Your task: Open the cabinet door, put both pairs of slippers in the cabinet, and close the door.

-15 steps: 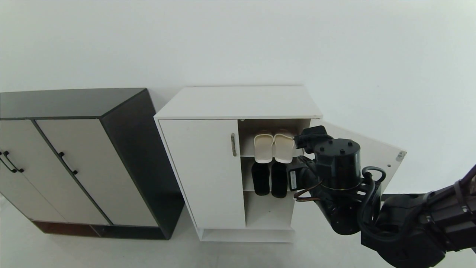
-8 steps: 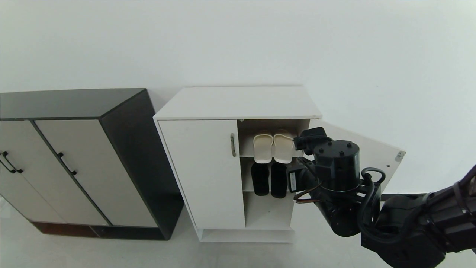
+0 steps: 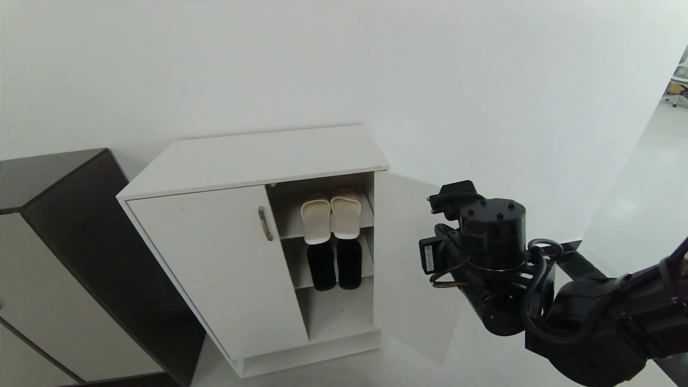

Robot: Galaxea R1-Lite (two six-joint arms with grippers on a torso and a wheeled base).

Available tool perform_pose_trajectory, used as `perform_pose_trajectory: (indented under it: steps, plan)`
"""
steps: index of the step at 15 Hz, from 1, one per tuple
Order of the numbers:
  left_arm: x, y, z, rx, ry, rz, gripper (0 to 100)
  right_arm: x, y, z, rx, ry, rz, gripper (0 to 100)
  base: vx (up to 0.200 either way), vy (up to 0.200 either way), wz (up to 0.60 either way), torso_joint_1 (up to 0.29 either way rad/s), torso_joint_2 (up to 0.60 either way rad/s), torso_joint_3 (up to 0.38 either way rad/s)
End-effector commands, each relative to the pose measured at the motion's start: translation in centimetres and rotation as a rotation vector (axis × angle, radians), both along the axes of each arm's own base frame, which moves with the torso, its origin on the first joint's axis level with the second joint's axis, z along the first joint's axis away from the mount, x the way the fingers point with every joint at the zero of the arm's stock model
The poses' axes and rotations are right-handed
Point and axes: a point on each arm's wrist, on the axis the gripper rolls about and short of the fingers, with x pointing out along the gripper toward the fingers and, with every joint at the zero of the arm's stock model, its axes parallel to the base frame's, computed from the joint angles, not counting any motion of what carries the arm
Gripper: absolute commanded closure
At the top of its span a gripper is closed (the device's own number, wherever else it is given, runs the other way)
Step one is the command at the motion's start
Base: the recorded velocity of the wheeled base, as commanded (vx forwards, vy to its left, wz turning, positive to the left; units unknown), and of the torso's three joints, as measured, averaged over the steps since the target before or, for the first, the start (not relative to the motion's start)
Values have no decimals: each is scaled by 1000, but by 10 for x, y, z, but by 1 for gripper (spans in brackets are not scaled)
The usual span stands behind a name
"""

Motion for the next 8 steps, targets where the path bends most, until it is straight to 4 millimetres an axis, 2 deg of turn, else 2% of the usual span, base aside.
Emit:
perform_pose_trajectory:
  steps: [1, 4, 8]
  plan:
    - [0, 0, 0, 0, 0, -1, 100, 6, -9, 12, 17, -29, -31, 100, 0, 0, 0, 0, 0, 0]
    - [0, 0, 0, 0, 0, -1, 100, 11, -23, 44, 65, -49, -77, 100, 0, 0, 0, 0, 0, 0]
    - [0, 0, 0, 0, 0, -1, 100, -1, -37, 88, 163, 47, -117, 100, 0, 0, 0, 0, 0, 0]
